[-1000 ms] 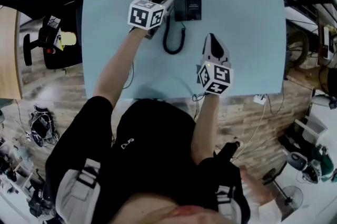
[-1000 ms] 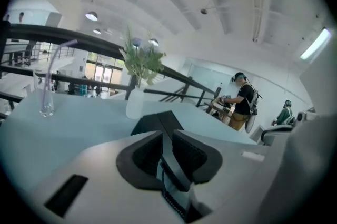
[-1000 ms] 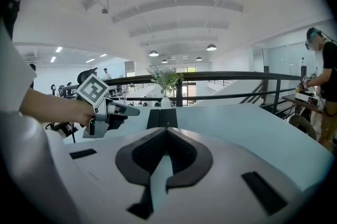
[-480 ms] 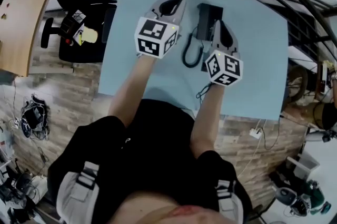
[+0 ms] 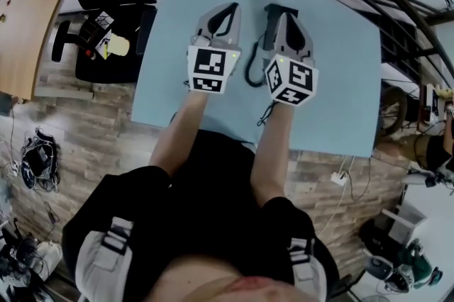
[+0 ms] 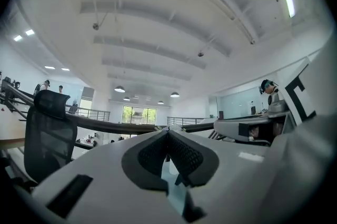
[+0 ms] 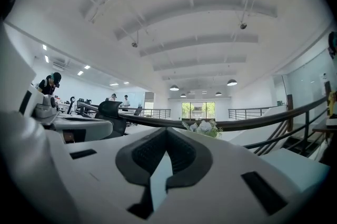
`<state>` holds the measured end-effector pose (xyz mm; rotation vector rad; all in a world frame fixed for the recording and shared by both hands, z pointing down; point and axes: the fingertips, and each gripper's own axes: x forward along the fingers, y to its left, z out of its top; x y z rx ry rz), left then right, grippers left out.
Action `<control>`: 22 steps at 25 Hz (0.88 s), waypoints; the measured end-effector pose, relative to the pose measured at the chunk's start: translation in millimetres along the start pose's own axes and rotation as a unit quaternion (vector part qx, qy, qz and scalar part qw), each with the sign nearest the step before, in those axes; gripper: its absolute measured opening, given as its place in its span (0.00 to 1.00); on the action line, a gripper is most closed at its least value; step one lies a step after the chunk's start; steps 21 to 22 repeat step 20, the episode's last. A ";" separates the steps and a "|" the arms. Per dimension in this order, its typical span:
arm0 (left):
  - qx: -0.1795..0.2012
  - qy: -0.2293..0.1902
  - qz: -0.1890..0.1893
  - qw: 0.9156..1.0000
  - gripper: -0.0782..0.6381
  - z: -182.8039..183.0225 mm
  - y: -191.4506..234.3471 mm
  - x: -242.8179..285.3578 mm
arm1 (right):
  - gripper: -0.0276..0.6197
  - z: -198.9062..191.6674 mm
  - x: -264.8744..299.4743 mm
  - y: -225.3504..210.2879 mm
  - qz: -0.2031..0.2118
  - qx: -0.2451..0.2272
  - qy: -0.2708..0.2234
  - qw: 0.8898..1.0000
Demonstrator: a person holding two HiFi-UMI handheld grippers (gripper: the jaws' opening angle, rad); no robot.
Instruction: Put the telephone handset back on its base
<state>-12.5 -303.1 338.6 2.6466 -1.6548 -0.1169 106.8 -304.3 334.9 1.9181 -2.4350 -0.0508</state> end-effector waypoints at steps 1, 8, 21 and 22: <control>-0.001 0.000 -0.004 1.000 0.11 0.1 -2.7 -0.6 | 0.03 -0.7 -3.5 -0.3 -0.002 0.001 0.001 1.000; -0.009 -0.008 -0.004 1.000 0.11 2.0 -10.0 -2.5 | 0.03 -7.2 -20.9 -8.1 -0.017 0.001 0.009 1.000; -0.014 -0.003 -0.011 1.000 0.11 -3.2 -5.9 0.8 | 0.03 -10.7 -21.2 -2.2 -0.013 -0.012 0.011 1.000; -0.014 -0.003 -0.011 1.000 0.11 -3.2 -5.9 0.8 | 0.03 -10.7 -21.2 -2.2 -0.013 -0.012 0.011 1.000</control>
